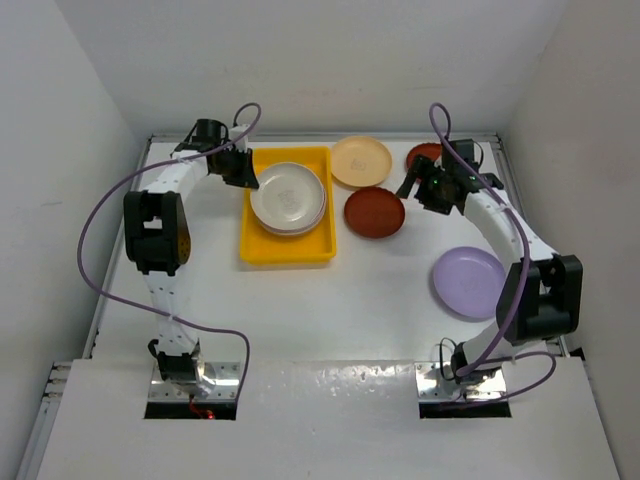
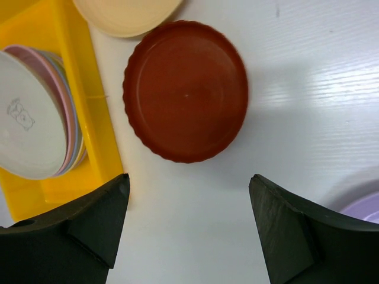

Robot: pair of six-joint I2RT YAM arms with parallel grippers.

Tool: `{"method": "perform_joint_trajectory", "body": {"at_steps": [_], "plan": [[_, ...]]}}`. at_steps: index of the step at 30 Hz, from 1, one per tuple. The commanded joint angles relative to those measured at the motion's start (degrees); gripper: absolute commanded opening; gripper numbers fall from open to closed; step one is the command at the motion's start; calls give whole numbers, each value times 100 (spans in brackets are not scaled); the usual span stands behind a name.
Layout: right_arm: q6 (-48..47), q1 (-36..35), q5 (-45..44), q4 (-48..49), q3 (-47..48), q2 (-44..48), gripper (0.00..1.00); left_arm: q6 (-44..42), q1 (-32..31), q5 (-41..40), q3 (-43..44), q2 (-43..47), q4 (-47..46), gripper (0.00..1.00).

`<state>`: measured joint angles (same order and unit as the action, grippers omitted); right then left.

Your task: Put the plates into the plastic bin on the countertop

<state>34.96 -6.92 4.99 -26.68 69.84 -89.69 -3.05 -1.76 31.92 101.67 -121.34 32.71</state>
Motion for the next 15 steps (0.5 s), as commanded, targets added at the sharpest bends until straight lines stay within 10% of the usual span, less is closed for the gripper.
{"method": "perform_joint_trajectory", "body": {"at_steps": [1, 7, 15], "plan": [[230, 147, 28, 22, -190, 215, 80, -327, -9, -229, -252, 286, -160, 14], [240, 191, 37, 189, -236, 76, 82, -398, -61, -519, -9, 146, -28, 46], [537, 208, 10, 453, 1565, -1804, 77, -644, -166, -1108, 423, 269, 297, 54]]}}
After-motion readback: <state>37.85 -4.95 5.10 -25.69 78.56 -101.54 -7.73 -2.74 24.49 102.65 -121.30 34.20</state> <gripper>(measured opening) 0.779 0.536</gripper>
